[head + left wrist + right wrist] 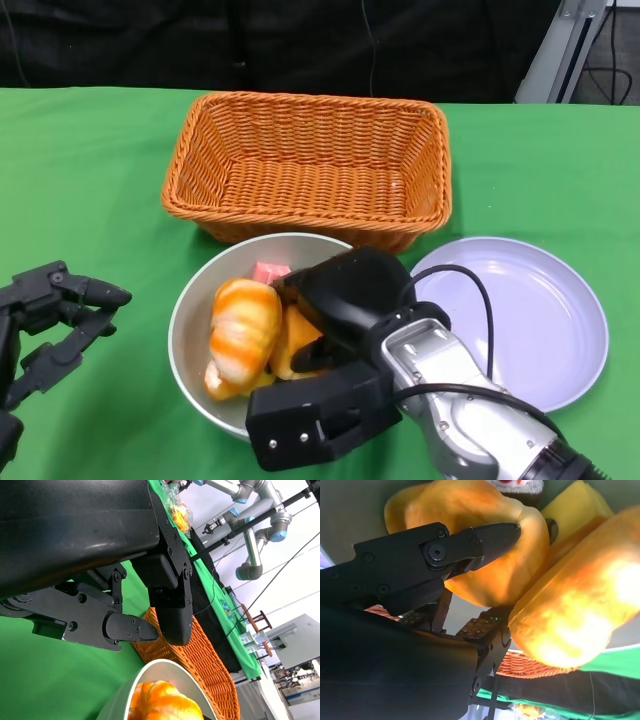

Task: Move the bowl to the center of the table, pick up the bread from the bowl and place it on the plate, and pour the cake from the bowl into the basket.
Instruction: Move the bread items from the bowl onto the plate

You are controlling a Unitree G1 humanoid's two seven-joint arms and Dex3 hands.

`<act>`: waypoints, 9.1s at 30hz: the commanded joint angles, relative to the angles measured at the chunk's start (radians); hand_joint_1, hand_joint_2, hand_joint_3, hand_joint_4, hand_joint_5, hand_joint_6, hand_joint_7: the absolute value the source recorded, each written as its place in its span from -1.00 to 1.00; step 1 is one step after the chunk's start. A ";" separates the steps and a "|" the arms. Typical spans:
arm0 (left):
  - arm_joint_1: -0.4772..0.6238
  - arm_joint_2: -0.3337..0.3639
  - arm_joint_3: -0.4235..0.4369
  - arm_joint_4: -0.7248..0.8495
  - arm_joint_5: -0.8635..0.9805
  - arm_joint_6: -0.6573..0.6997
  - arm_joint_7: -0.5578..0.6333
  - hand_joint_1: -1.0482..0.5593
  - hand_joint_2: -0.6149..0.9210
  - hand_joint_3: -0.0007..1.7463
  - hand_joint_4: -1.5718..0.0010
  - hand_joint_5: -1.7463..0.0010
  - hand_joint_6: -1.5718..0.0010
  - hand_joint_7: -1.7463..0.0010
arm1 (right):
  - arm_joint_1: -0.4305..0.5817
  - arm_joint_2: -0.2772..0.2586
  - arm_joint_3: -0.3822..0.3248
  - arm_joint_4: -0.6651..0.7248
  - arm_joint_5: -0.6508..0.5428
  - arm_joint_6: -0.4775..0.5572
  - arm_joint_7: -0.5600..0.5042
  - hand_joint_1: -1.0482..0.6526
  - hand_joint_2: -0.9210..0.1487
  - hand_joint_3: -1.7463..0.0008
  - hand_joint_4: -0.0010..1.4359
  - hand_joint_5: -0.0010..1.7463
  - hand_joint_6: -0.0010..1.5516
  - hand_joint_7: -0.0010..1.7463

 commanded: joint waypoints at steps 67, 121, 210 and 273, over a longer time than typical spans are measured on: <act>-0.001 0.010 -0.007 0.003 0.000 -0.006 -0.006 0.17 1.00 -0.73 -0.07 -0.35 -0.16 0.12 | 0.199 -0.127 0.001 -0.711 -0.079 0.065 0.544 -0.86 -1.00 0.93 -0.46 -1.00 -0.63 -1.00; 0.024 0.001 -0.007 -0.039 -0.006 0.016 -0.009 0.22 1.00 -0.70 -0.06 -0.35 -0.16 0.11 | 0.152 -0.058 0.063 -0.318 -0.143 0.050 0.382 -0.81 -1.00 0.92 -0.70 -0.99 -0.49 -0.98; -0.028 0.009 -0.009 0.065 0.006 -0.036 0.000 0.17 1.00 -0.73 -0.10 -0.33 -0.13 0.08 | 0.147 -0.053 0.031 -0.401 -0.116 -0.076 0.012 -0.60 -1.00 0.94 -0.19 -0.94 -0.35 -0.99; -0.023 0.010 0.002 0.070 0.025 -0.063 0.034 0.19 1.00 -0.73 -0.09 -0.30 -0.09 0.02 | -0.060 0.084 0.076 0.052 -0.005 -0.044 -0.057 -0.61 -0.99 0.96 -0.15 -0.98 -0.28 -0.97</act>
